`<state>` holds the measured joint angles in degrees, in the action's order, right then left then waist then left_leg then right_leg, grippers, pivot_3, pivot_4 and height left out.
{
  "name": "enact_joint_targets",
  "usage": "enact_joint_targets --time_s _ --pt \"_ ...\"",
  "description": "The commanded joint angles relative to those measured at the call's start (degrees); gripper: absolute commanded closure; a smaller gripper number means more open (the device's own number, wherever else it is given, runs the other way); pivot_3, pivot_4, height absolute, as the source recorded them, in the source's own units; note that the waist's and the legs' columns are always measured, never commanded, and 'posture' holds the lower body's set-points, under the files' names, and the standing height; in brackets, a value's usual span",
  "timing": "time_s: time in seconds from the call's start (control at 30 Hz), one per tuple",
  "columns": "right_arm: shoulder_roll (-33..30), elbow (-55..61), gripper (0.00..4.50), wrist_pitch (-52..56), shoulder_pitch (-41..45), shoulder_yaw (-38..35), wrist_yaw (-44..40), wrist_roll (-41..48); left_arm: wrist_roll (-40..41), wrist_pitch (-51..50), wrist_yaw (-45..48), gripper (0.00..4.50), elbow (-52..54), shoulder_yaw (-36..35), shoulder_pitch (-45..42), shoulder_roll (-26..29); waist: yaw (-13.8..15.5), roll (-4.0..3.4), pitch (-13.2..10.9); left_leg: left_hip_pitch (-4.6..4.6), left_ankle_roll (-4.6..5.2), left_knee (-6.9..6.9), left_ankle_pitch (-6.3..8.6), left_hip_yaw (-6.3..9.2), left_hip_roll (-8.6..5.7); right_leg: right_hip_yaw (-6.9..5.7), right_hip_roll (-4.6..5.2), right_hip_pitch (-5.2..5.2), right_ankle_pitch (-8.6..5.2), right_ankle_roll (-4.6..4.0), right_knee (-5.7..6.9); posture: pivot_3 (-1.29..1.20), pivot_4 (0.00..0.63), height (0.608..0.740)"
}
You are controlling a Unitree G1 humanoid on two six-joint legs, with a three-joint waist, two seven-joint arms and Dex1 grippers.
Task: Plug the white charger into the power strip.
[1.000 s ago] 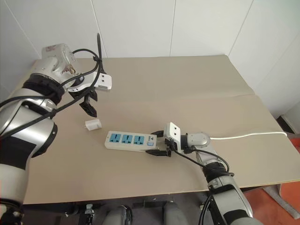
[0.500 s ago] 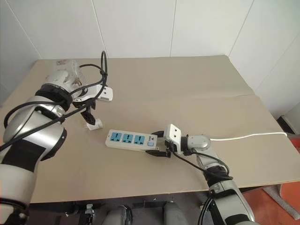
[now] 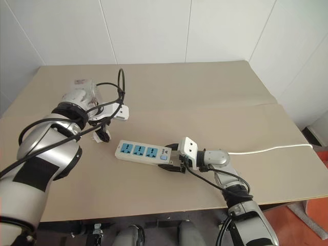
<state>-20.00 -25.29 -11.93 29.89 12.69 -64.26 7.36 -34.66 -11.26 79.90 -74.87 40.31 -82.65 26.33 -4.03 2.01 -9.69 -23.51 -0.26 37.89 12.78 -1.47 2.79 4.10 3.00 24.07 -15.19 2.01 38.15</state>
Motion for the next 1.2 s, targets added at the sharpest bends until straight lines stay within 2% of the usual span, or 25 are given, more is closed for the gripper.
enact_joint_targets --time_s 0.03,0.67,0.77,1.07,1.2 --pt "-0.2 0.3 1.08 1.8 -2.1 2.8 -0.5 -2.3 -1.0 0.8 0.4 0.00 0.1 -0.5 -0.7 -0.1 0.0 0.00 0.0 -0.01 0.00 0.00 0.00 0.00 0.00 0.00 0.00 0.00 0.00 0.00 -0.01 0.00 0.150 0.740" --pt "-0.6 1.1 1.08 3.2 -2.3 3.7 -1.0 -2.5 -2.9 0.7 -2.0 0.00 -0.4 -1.4 1.8 -0.6 0.1 0.00 0.0 0.01 0.00 0.00 0.00 0.01 -0.01 -0.01 0.01 -0.03 0.00 0.00 -0.03 0.00 0.150 0.740" --pt "-0.6 0.9 1.08 3.3 -2.3 3.7 -0.8 -2.8 -2.8 1.2 -3.5 0.54 -0.3 -1.8 2.1 -0.8 0.1 0.00 0.0 0.01 0.00 0.00 0.00 0.01 -0.01 -0.01 0.01 -0.03 0.00 0.00 -0.03 0.00 0.150 0.740" --pt "-0.7 0.2 1.08 2.9 -2.0 3.8 1.1 -4.3 -3.1 1.1 -3.6 3.37 -0.4 -2.0 2.0 -1.0 0.1 0.00 0.0 0.04 0.00 0.00 0.00 0.01 -0.01 -0.01 0.01 -0.06 0.00 0.00 -0.01 0.00 0.150 0.740" --pt "-0.7 1.3 1.08 3.3 -2.7 4.0 0.2 -3.9 -2.3 1.7 -2.5 3.47 -0.1 -2.9 1.3 -0.8 0.1 0.01 0.0 0.13 0.00 0.00 0.00 0.02 -0.01 -0.01 0.01 -0.14 0.00 0.00 0.01 0.00 0.150 0.740"
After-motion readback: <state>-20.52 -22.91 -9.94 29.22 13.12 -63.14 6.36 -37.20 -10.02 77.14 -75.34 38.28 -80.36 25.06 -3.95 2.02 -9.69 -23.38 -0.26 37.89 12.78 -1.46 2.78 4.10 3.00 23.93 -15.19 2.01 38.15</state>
